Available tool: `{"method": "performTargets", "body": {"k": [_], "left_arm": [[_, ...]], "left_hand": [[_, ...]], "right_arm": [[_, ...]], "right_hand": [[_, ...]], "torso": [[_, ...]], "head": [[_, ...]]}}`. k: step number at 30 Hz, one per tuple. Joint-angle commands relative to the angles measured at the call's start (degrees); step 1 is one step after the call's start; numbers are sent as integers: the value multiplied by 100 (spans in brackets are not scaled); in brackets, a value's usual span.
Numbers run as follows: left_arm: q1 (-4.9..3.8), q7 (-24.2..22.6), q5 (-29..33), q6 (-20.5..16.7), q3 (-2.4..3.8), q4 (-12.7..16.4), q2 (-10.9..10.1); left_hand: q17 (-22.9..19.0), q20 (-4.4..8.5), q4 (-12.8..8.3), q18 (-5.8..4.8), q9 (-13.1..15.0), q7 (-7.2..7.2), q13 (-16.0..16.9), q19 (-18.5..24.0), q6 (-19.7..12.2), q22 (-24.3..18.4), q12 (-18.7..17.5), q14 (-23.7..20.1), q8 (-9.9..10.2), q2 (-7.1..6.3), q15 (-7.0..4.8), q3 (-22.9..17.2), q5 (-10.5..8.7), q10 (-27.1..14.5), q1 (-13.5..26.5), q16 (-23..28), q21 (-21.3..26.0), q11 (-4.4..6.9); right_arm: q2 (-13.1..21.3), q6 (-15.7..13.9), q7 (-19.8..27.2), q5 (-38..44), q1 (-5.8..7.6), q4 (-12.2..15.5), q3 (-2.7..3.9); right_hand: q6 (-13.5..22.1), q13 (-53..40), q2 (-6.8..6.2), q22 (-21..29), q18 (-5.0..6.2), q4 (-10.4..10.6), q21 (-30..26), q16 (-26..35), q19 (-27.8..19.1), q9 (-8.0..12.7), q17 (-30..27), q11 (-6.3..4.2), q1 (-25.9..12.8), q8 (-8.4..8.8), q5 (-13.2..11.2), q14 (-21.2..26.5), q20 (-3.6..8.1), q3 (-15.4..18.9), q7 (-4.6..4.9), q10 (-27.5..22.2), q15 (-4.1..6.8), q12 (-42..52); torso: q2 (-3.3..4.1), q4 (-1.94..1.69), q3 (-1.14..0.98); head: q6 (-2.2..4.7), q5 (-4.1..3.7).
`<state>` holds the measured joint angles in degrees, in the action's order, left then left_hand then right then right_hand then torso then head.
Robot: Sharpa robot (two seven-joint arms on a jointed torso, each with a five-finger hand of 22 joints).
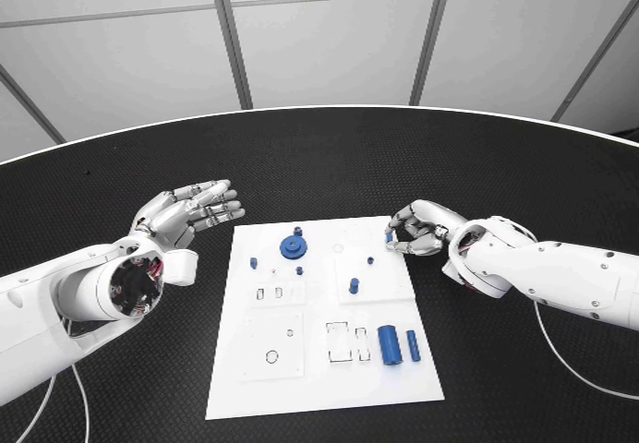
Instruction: Assemble the parts on the task board
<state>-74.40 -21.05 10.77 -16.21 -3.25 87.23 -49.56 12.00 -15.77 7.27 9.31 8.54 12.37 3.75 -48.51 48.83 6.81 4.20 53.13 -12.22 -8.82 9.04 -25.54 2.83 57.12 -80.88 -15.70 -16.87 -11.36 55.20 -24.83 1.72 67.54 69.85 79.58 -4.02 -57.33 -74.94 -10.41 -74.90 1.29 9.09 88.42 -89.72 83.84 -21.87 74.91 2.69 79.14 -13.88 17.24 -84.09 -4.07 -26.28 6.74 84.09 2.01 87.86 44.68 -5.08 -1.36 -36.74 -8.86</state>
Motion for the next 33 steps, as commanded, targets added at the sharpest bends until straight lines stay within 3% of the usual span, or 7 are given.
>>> {"method": "performTargets", "body": {"k": [1,5,13,18,22,28,33], "left_arm": [[0,-1,0,3,0,-5,-1],[0,1,0,8,0,-27,5],[0,9,0,23,0,-124,74],[1,17,1,40,0,-199,133],[1,23,1,56,-1,-278,195],[2,34,1,82,-1,-395,309],[2,41,1,105,-1,-508,403]], "left_hand": [[5,-4,-12,113,-7,270,0,29,-44,-5,-36,-37,30,16,11,-36,7,-19,54,28,1,-36],[5,-4,-12,113,-7,270,0,29,-44,-5,-36,-37,30,16,11,-36,7,-19,54,28,1,-36],[5,-4,-12,113,-7,270,0,29,-44,-5,-36,-37,30,16,11,-36,7,-19,54,28,1,-36],[7,-5,-19,113,-8,273,0,30,-46,-7,-38,-39,33,16,13,-41,7,-23,60,32,1,-38],[8,-6,-20,113,-8,272,0,30,-46,-7,-38,-38,34,16,13,-42,7,-23,62,32,1,-38],[9,-6,-21,113,-8,271,0,30,-46,-8,-38,-38,34,16,13,-43,7,-22,64,32,1,-38],[9,-7,-21,113,-8,269,1,30,-45,-8,-37,-37,34,16,13,-44,7,-20,67,33,0,-37]], "right_arm": [[11,-56,-51,0,0,57,1],[72,-117,-207,0,1,268,4],[142,-136,-809,1,42,958,26],[54,-92,-1045,134,119,1311,39],[-103,-46,-1208,305,183,1546,50],[-480,37,-1370,436,228,1674,58],[-958,156,-1461,562,239,1490,58]], "right_hand": [[-48,-1340,106,-1395,-90,-13,30,-28,554,-30,1509,-43,25,-38,54,-591,51,-56,6,442,48,28],[-39,-1338,133,-1388,-88,-30,21,-28,550,-36,1509,-48,33,-44,73,-591,55,-76,7,440,47,26],[-16,-1324,205,-1376,-84,-123,7,-28,544,-63,1509,-50,78,-73,141,-591,52,-151,15,427,32,8],[-7,-1321,218,-1373,-83,-139,3,-28,542,-68,1509,-47,82,-76,144,-591,49,-167,20,424,26,4],[-4,-1319,219,-1374,-83,-142,5,-28,543,-68,1509,-46,82,-76,143,-591,48,-170,22,423,24,3],[0,-1322,222,-1376,-84,-145,7,-28,544,-70,1509,-45,80,-76,143,-591,46,-174,25,426,21,6],[7,-1314,227,-1367,-81,-150,-3,-28,539,-71,1509,-44,78,-77,145,-591,44,-181,27,418,15,-3]], "torso": [[-5,7,-7],[-15,16,0],[-46,40,16],[-72,50,19],[-107,62,35],[-141,61,58],[-162,64,71]], "head": [[-7,7],[-11,24],[-21,61],[-49,110],[-82,182],[-136,297],[-178,443]]}}
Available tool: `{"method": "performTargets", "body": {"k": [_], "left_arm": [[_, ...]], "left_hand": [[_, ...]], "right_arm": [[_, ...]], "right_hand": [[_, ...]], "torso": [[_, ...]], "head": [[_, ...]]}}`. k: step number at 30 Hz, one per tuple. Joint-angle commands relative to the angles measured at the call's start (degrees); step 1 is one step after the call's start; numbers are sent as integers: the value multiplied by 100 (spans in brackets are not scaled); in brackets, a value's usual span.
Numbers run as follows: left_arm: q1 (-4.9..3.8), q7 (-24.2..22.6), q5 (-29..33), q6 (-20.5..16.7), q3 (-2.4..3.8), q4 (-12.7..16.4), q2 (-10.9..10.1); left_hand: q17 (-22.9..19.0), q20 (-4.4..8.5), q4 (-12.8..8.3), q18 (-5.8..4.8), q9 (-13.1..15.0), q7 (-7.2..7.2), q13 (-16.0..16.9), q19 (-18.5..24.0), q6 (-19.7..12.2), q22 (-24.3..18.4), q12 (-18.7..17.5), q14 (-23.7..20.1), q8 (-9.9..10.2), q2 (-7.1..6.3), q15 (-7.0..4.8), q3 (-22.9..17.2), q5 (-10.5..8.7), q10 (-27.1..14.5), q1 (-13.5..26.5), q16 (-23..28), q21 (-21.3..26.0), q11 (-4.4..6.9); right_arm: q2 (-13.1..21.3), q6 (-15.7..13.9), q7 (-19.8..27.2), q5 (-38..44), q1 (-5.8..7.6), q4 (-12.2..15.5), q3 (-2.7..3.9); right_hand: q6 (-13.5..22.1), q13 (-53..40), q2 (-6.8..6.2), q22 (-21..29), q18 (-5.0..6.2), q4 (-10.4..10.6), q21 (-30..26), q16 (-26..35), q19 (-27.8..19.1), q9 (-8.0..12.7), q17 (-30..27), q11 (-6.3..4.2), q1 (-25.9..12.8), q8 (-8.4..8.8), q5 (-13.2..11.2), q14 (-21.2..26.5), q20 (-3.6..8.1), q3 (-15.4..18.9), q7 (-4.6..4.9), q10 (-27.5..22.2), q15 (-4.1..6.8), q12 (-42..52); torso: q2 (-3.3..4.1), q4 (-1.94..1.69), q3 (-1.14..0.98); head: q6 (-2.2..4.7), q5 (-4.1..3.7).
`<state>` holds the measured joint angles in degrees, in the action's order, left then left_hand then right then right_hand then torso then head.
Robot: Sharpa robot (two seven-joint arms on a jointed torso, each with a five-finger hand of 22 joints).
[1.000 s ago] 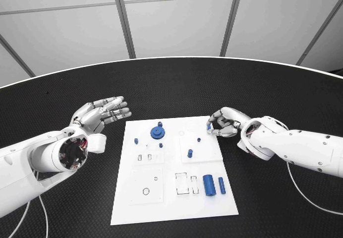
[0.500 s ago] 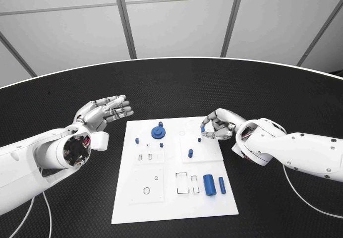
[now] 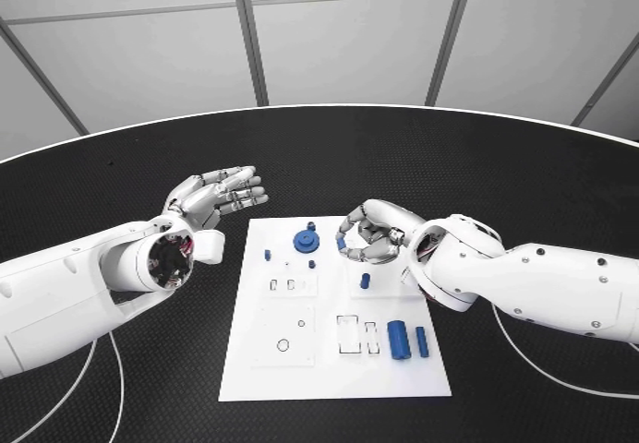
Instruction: Assemble the parts on the task board
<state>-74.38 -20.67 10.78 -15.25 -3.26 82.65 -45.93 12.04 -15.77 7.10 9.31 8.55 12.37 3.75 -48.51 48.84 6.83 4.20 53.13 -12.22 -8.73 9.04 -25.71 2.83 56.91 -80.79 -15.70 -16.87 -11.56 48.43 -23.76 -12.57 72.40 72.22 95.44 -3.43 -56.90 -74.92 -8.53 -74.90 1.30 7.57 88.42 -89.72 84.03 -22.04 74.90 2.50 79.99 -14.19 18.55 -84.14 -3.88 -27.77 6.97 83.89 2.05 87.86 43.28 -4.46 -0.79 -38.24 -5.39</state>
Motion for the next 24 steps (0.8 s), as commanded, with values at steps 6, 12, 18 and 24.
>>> {"method": "performTargets", "body": {"k": [6,12,18,24], "left_arm": [[0,9,0,24,0,-170,113],[0,11,-1,30,0,-237,148],[0,15,-1,41,1,-261,179],[0,16,-1,48,1,-270,195]], "left_hand": [[6,-7,-5,113,-9,269,1,30,-45,-10,-37,-37,34,7,13,-27,7,0,58,33,0,-17],[7,-8,-6,113,-9,267,2,30,-43,-10,-35,-36,33,7,13,-28,7,3,62,33,0,-15],[7,-8,-6,113,-9,267,2,30,-43,-10,-35,-36,33,7,13,-28,7,3,62,33,0,-15],[7,-8,-6,113,-9,267,2,30,-43,-10,-35,-36,33,7,13,-28,7,3,62,33,0,-15]], "right_arm": [[-693,171,-136,321,1,-318,-16],[-982,320,-216,520,-51,-494,-56],[-1199,441,-258,608,-206,-644,-99],[-1334,452,-293,880,-359,-700,-113]], "right_hand": [[-23,-1309,46,-1364,-81,-6,-6,-28,518,-56,1510,-22,-11,-44,17,-586,19,-42,8,432,4,-11],[-2,-1306,48,-1361,-80,-10,-10,-28,516,-58,1510,-15,-27,-41,16,-586,12,-48,15,428,-6,-16],[1,-1298,55,-1352,-76,-10,-21,-28,511,-61,1510,-13,-36,-43,22,-586,8,-53,17,421,-12,-24],[12,-1296,58,-1352,-76,-14,-21,-28,511,-65,1510,-9,-52,-46,46,-586,1,-60,21,417,-20,-28]], "torso": [[-28,3,24],[-18,15,13],[-12,6,2],[-9,2,2]], "head": [[-71,223],[-115,361],[-144,470],[-191,512]]}}
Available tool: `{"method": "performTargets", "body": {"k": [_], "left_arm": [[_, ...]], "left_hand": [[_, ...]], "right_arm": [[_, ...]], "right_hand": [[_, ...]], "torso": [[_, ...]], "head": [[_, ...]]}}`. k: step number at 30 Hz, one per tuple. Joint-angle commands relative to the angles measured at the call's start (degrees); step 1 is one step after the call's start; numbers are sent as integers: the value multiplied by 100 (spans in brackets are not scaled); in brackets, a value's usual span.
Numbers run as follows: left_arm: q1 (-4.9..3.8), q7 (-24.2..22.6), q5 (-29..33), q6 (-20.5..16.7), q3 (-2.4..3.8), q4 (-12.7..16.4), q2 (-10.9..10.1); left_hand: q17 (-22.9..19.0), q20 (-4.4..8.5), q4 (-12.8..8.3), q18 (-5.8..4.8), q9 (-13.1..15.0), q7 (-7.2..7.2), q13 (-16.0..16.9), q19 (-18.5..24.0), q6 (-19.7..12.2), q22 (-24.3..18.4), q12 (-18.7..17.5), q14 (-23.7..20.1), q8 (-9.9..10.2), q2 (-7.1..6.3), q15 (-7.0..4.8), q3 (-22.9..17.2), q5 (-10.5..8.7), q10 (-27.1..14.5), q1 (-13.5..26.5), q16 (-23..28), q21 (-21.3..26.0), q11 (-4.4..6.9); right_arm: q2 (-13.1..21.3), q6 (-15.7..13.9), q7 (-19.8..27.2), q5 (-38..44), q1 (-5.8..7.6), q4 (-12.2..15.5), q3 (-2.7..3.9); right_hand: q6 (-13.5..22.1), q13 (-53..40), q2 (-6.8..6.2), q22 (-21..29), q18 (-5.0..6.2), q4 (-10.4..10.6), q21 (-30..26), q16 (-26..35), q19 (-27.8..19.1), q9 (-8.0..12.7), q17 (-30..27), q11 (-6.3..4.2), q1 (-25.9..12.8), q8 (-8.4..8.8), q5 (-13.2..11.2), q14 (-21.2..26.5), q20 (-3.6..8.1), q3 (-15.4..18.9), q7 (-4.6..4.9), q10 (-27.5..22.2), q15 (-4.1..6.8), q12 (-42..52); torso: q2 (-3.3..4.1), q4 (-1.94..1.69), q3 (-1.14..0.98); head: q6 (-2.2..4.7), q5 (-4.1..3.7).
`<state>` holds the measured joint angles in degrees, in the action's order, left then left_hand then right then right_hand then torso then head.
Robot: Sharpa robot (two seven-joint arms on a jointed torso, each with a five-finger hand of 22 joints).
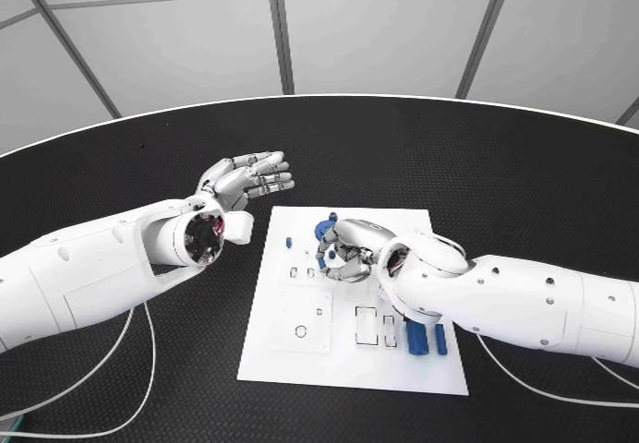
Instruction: Assemble the parts on the task board
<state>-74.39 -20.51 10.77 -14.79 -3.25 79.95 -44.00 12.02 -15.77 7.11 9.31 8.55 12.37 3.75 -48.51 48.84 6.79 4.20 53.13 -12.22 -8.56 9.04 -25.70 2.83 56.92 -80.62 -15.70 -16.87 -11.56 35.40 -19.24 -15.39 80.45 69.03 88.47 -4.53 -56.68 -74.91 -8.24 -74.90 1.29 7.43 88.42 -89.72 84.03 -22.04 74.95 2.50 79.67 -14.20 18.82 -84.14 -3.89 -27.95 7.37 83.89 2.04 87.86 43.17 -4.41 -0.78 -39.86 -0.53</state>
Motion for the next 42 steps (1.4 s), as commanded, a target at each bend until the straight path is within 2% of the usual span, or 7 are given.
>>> {"method": "performTargets", "body": {"k": [1,8,18,27,32,42], "left_arm": [[0,1,0,3,0,-2,4],[0,4,0,8,0,-7,8],[0,9,0,13,0,-4,3],[0,12,0,12,0,2,-10],[0,13,0,13,0,9,-16],[-1,15,-1,16,0,20,-29]], "left_hand": [[9,-7,-7,113,-9,267,1,30,-43,-6,-35,-36,33,-11,13,-29,7,3,45,34,0,-15],[9,-7,-7,113,-9,267,1,30,-43,-6,-35,-36,33,-11,13,-29,7,3,45,34,0,-15],[12,-9,-11,113,-9,264,3,30,-40,-8,-33,-34,34,-12,12,-31,7,7,55,36,-1,-13],[12,-9,-11,113,-9,264,3,30,-40,-8,-33,-34,34,-12,12,-31,7,7,55,36,-1,-13],[12,-9,-11,113,-9,264,3,30,-40,-8,-33,-34,34,-12,12,-31,7,7,55,36,-1,-13],[12,-9,-11,113,-9,264,3,30,-40,-8,-33,-34,34,-12,12,-31,7,7,55,36,-1,-13]], "right_arm": [[-44,3,-16,100,-55,-5,-3],[-93,69,-64,169,-98,-41,-6],[-130,141,-125,186,-159,-77,-7],[-149,170,-142,211,-168,-131,-7],[-160,179,-159,380,-170,-154,-6],[-173,175,-229,458,-170,-206,-6]], "right_hand": [[-9,-1297,28,-1352,-76,0,-21,-28,511,-65,1505,-10,-21,-45,19,-586,1,-43,-19,417,-19,-28],[-9,-1297,28,-1352,-76,0,-21,-28,511,-65,1505,-10,-21,-45,19,-586,1,-43,-19,417,-19,-28],[-6,-1304,19,-1352,-76,1,-21,-28,511,-72,1505,-5,-50,-53,31,-586,-6,-38,-16,423,-26,-20],[-4,-1303,16,-1350,-75,1,-24,-28,510,-73,1505,-5,-57,-54,34,-586,-8,-37,-15,422,-28,-21],[6,-1301,2,-1350,-75,-2,-24,-28,510,-77,1505,-2,-80,-57,44,-586,-13,-33,-13,419,-31,-24],[35,-1287,-31,-1349,-75,1,-26,-28,510,-82,1505,5,-138,-55,48,-586,-23,-20,-5,405,-40,-41]], "torso": [[2,-2,0],[2,9,-2],[0,-5,3],[3,5,3],[4,-6,4],[-1,2,4]], "head": [[-34,29],[-57,54],[-95,65],[-75,68],[-89,55],[-117,64]]}}
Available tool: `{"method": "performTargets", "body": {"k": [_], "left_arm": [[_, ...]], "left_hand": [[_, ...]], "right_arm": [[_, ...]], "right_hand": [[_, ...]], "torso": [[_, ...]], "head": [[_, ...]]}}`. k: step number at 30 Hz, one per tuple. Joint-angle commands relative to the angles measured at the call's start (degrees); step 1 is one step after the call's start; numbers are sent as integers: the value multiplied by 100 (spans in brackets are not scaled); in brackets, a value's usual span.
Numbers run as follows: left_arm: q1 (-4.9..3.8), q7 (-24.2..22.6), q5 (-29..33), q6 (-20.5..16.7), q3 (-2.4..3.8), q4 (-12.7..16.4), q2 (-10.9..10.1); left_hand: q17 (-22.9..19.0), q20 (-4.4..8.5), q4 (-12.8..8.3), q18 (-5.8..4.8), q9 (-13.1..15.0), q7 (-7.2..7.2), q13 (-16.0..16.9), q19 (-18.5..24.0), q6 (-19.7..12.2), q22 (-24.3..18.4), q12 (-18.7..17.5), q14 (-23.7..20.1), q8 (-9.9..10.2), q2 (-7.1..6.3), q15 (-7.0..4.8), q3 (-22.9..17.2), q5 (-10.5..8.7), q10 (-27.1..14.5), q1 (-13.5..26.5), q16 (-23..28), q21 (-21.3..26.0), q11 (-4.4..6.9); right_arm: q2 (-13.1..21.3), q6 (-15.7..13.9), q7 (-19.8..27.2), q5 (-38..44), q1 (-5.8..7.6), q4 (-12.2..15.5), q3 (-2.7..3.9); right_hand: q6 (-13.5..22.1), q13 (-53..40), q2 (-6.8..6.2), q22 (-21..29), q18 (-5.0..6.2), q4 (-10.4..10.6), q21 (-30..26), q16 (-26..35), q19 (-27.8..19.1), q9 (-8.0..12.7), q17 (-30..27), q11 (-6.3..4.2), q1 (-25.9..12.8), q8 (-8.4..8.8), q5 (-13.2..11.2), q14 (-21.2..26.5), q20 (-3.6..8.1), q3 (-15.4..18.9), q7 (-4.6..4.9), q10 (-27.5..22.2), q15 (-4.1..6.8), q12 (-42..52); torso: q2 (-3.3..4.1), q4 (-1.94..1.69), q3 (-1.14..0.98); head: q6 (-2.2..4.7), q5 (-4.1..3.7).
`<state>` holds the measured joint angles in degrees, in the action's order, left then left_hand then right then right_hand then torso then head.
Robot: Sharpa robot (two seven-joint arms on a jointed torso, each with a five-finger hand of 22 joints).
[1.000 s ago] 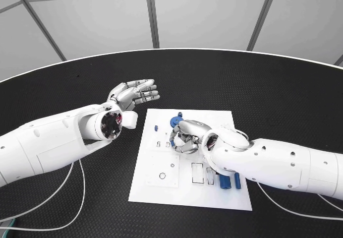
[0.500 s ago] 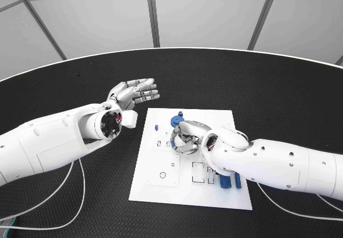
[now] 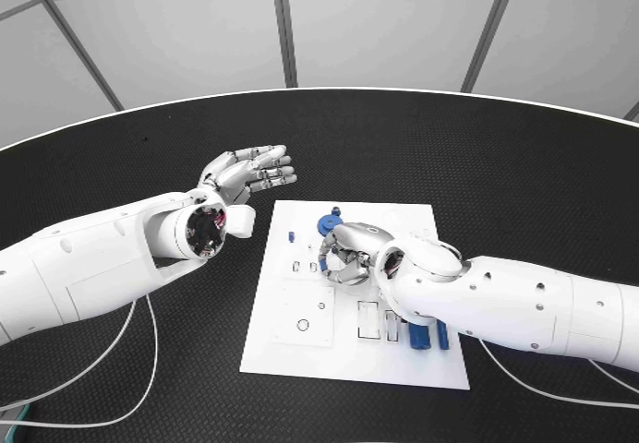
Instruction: Assemble the parts on the task board
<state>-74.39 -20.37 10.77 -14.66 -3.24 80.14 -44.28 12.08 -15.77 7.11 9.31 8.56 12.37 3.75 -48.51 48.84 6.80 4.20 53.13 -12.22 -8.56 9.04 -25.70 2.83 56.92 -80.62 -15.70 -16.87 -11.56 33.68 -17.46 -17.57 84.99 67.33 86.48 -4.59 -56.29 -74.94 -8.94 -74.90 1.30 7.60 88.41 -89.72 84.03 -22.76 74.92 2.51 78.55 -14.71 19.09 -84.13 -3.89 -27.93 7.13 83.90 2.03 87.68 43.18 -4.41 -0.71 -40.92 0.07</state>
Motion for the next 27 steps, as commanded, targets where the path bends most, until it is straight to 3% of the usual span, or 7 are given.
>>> {"method": "performTargets", "body": {"k": [1,27], "left_arm": [[0,1,0,5,0,2,-1],[0,11,0,17,0,33,-16]], "left_hand": [[6,-9,-12,113,-9,264,3,30,-40,-10,-33,-34,34,-12,11,-31,7,7,55,36,-1,-13],[9,-11,-16,113,-10,265,2,30,-41,-12,-35,-35,36,-16,11,-32,6,6,67,40,-1,-13]], "right_arm": [[-1,-5,-14,5,0,-10,0],[-53,75,-40,12,0,-60,0]], "right_hand": [[-4,-1283,39,-1349,-75,-15,-25,-28,510,-10,1508,4,-26,-4,21,-587,-22,-21,19,405,-39,-23],[57,-1268,-4,-1341,-72,-13,-36,-28,505,-7,1508,19,-98,14,25,-587,-37,-13,37,388,-54,-42]], "torso": [[-2,2,-3],[1,0,1]], "head": [[-12,4],[-39,7]]}}
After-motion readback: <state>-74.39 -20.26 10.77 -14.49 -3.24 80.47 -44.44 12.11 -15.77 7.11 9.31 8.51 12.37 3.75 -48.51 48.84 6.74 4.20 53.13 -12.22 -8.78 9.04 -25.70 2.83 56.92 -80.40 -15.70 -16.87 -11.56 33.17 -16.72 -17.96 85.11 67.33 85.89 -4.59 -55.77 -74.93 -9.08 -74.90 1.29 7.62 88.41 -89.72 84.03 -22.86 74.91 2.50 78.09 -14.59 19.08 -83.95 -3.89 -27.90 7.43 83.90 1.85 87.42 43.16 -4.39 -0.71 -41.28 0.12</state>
